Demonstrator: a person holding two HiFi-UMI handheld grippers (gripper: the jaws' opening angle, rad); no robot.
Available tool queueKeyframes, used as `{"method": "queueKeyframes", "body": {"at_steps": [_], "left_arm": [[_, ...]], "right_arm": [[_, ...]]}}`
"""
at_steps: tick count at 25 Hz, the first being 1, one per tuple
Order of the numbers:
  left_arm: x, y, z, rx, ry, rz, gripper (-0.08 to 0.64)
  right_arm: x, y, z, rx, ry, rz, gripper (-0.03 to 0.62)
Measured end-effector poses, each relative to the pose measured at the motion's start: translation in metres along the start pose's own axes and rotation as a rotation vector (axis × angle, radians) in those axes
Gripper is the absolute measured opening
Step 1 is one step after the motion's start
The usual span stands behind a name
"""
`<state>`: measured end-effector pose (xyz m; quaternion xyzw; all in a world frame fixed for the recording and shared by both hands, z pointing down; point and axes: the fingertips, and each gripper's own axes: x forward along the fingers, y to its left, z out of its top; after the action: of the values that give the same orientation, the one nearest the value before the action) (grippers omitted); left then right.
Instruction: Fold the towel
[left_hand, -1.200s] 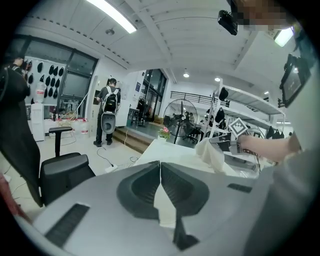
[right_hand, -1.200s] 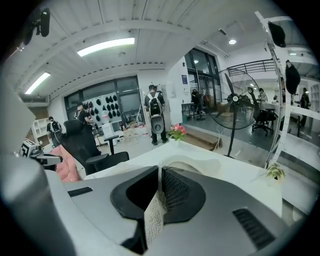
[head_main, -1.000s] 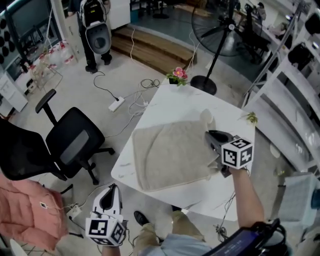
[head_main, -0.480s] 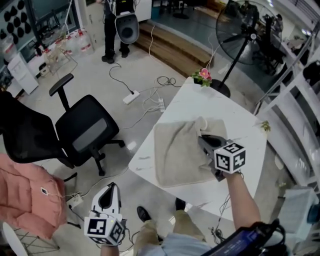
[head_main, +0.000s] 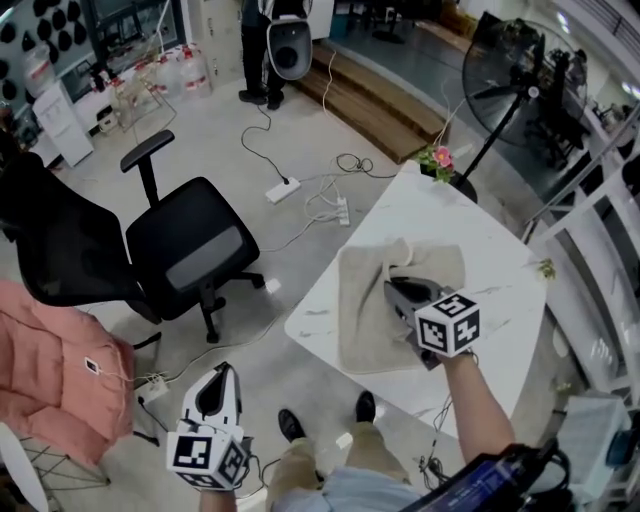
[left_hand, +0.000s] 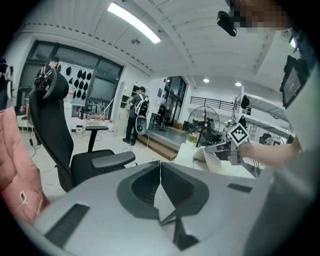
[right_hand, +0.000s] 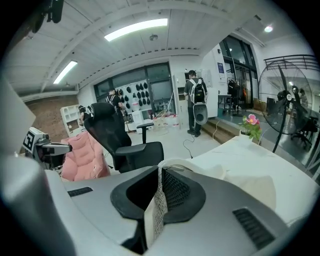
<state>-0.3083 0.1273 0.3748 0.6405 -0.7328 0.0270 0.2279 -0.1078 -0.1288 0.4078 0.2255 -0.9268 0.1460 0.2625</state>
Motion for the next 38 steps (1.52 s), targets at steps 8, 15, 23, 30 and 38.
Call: {"method": "queueKeyframes", "body": {"at_steps": [8,15,23,30,38], "left_arm": [[-0.013,0.028,-0.010,-0.013,0.025,0.036,0.009],[-0.017,0.043,-0.022,-0.019,0.093,0.075,0.009],[0.003,0.024,-0.020,0.012,0.077,-0.022,0.009],[0.027,-0.011,-0.017,0.027,0.061,-0.129,0.009],[0.032,-0.028,-0.038,0.049,0.120,-0.171,0.009]], "right_arm": [[0.051,0.018,-0.045,-0.022,0.100,0.003,0.037],[0.090,0.024,-0.095,-0.073,0.204,-0.015,0.039],[0.062,0.061,-0.051,0.008,0.102,0.194,0.183],[-0.008,0.034,-0.005,0.030,-0.038,0.163,0.189],[0.004,0.063,-0.121,0.018,0.146,0.105,0.179]]}}
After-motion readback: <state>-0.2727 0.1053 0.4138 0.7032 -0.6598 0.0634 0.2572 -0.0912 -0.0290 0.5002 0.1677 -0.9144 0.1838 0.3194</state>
